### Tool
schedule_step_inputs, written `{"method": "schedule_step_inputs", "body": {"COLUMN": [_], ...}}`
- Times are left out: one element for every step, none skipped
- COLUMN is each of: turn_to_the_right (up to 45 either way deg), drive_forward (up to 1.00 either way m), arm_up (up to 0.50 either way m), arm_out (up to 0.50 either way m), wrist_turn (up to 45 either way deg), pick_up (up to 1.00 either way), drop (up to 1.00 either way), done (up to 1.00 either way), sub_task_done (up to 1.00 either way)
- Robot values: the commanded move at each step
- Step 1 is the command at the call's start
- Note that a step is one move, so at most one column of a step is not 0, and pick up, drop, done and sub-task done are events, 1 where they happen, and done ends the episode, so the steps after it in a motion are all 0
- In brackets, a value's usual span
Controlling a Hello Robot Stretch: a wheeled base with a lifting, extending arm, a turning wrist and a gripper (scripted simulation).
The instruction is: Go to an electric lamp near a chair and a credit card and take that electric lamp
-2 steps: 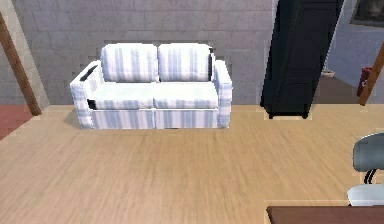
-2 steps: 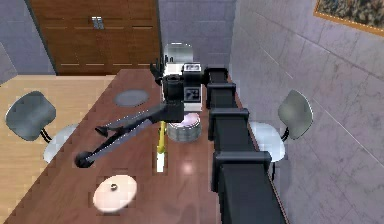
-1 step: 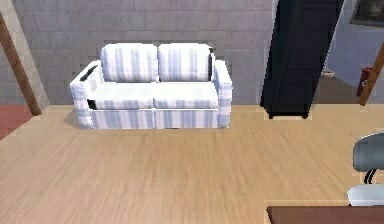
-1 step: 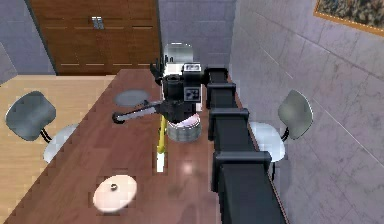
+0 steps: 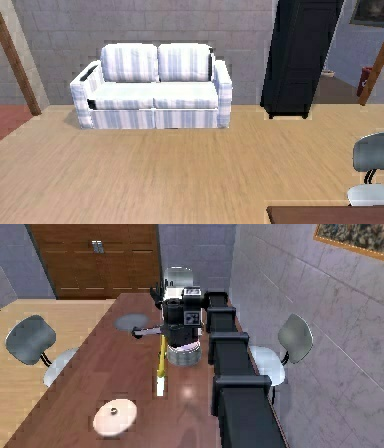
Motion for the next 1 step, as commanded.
{"method": "schedule_step_inputs", "body": {"turn_to_the_right": [0.0], "drive_forward": [0.00], "arm_up": [-0.30], "arm_out": [0.00], "wrist_turn": [0.0], "pick_up": [0.00], "drop": [0.00], "done": [0.00], "sub_task_done": [0.00]}}
